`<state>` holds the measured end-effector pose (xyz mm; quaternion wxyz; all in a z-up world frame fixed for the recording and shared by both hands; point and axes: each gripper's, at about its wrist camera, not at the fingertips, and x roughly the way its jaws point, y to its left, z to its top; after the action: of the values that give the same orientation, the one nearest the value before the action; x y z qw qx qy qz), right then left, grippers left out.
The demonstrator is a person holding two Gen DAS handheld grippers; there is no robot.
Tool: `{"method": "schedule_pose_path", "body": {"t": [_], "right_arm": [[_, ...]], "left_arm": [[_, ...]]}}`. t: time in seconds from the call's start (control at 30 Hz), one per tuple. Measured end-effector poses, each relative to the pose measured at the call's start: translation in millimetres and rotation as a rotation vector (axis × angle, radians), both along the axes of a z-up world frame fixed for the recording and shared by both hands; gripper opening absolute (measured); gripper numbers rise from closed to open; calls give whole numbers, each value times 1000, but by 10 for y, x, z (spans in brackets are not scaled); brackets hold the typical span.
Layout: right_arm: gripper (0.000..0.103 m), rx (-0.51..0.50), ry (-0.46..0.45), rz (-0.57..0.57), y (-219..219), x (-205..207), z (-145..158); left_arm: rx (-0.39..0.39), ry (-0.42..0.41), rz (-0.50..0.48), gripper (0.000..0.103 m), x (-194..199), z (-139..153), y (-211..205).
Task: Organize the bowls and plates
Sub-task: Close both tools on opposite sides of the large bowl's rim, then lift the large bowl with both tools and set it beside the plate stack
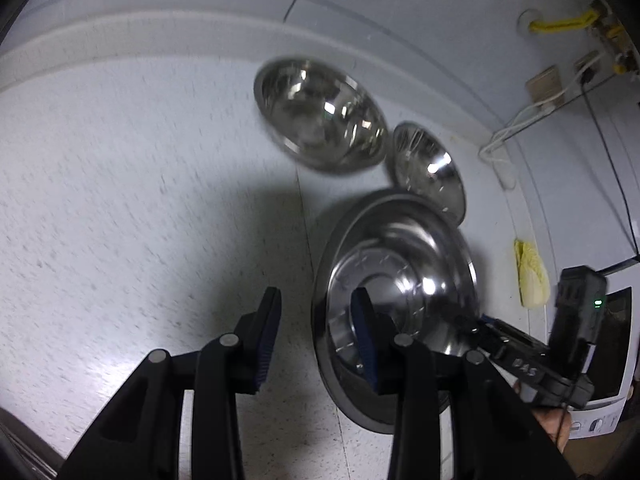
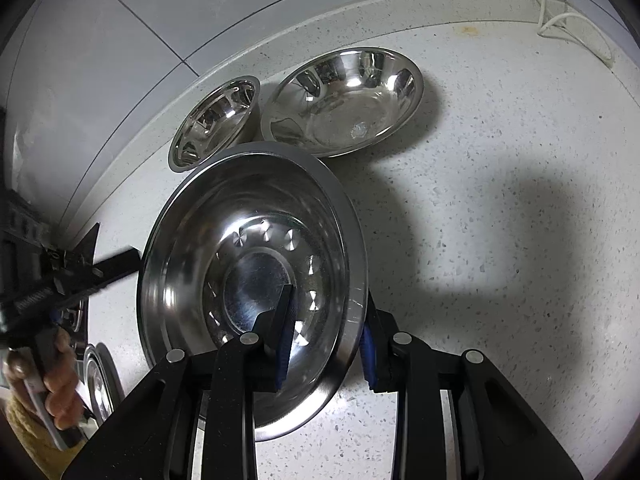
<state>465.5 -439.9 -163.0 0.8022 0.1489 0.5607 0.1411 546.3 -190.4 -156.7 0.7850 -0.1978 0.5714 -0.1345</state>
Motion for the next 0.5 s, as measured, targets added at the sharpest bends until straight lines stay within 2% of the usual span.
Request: {"method": "schedule_pose_path", "body": {"t": [0.07,0.1,0.13,0.17,0.2,0.33,0.5], "right_arm": [[13,0,1,-4,-18,7,-11],[11,1,0,-9,-29,5,-20],[12,-1,2,-9,-36,2,-31],[11,-4,-2,-7,-34,-4,-31],[11,-10,-5,-8,-27,-9,-31],[11,-6,-11,-22,-29,-66,8],[11,10,-67,-10,-30,-414,298]], "left_arm": [[-30,23,5,34,7,-82,-24],[-45,36,11,32,1,-123,-22],[-48,43,15,19,2,-160,-37],[-40,47,15,11,-5,-184,-63],[-36,52,17,8,-7,-200,-76],[-56,57,37,8,-104,-184,-76],[-67,13,29,8,-437,105,-16]]}}
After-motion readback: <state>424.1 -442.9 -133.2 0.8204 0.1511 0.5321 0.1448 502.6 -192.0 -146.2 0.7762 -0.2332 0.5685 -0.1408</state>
